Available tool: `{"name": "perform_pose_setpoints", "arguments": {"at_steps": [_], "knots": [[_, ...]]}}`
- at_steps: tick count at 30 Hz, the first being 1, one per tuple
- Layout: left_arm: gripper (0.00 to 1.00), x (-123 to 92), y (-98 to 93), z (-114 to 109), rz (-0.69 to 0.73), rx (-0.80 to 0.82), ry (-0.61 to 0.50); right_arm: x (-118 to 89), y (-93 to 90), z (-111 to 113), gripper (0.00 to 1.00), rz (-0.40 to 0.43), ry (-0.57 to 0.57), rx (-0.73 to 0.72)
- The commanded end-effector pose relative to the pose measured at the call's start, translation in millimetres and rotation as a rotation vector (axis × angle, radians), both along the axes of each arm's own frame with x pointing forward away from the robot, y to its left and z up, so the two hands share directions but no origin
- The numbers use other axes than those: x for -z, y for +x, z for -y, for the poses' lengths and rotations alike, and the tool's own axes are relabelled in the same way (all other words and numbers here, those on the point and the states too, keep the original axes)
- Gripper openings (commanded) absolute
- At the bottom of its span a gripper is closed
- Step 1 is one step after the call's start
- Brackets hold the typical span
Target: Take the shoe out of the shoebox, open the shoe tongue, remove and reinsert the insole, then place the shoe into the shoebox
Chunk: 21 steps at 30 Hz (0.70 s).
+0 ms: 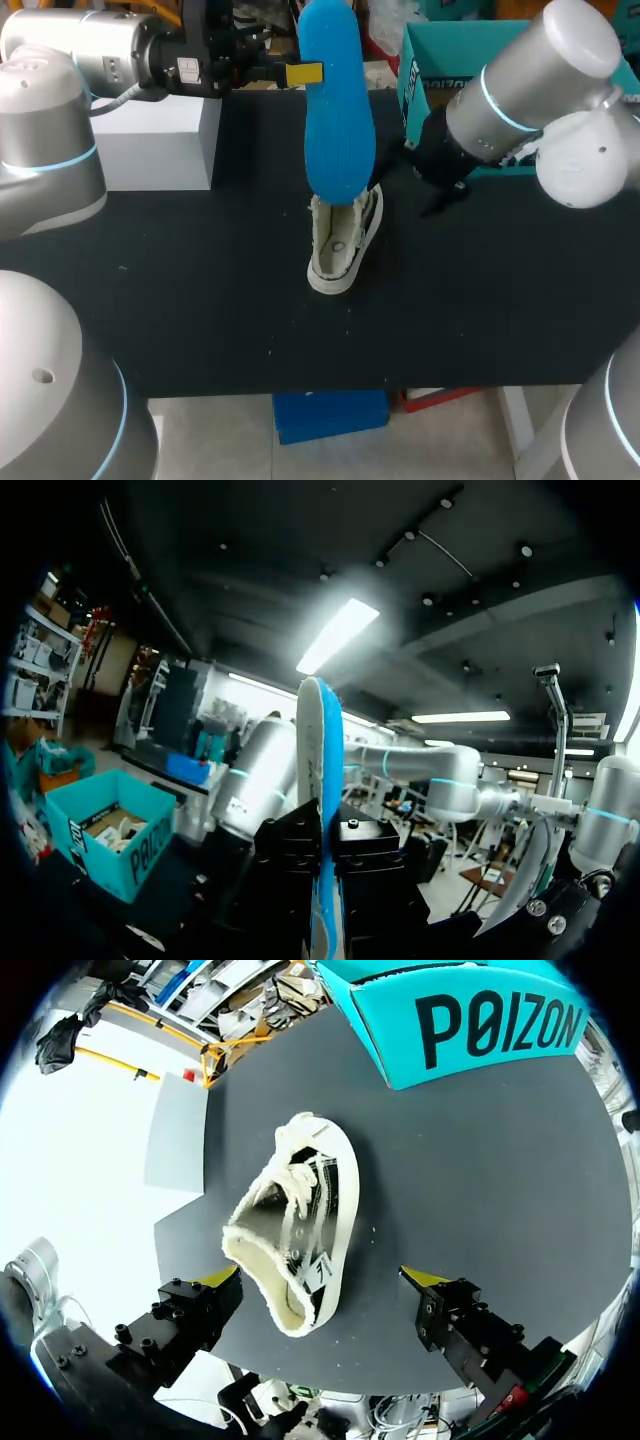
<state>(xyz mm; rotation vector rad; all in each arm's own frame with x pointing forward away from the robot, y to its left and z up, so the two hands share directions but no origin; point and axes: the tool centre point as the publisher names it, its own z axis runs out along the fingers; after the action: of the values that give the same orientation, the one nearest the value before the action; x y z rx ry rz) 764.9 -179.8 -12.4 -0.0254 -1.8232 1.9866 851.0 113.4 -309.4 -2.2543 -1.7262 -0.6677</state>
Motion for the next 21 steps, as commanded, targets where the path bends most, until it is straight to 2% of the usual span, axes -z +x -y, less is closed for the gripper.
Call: {"name": "perform_pose_setpoints", "arguments": {"at_steps": [1,2,10,21], "knots": [[0.0,0.9,-0.4,0.8,0.001,-0.002,0.0,1.2,-4.8,8.7,1.0,-0.008,0.404,0.014],[0.0,0.9,-0.4,0.8,0.001,-0.002,0.0,-5.1,-5.6,9.7,1.0,-0.002,0.549,0.021],[0.0,0.9,-0.4,0.8,0.001,-0.002,0.0,-23.5,-3.8,15.5,1.0,-0.007,0.839,-0.002],[0.0,0.9,-0.4,0.8,0.001,-0.002,0.0,-36.8,-2.4,15.7,1.0,0.037,1.053,-0.025]]}}
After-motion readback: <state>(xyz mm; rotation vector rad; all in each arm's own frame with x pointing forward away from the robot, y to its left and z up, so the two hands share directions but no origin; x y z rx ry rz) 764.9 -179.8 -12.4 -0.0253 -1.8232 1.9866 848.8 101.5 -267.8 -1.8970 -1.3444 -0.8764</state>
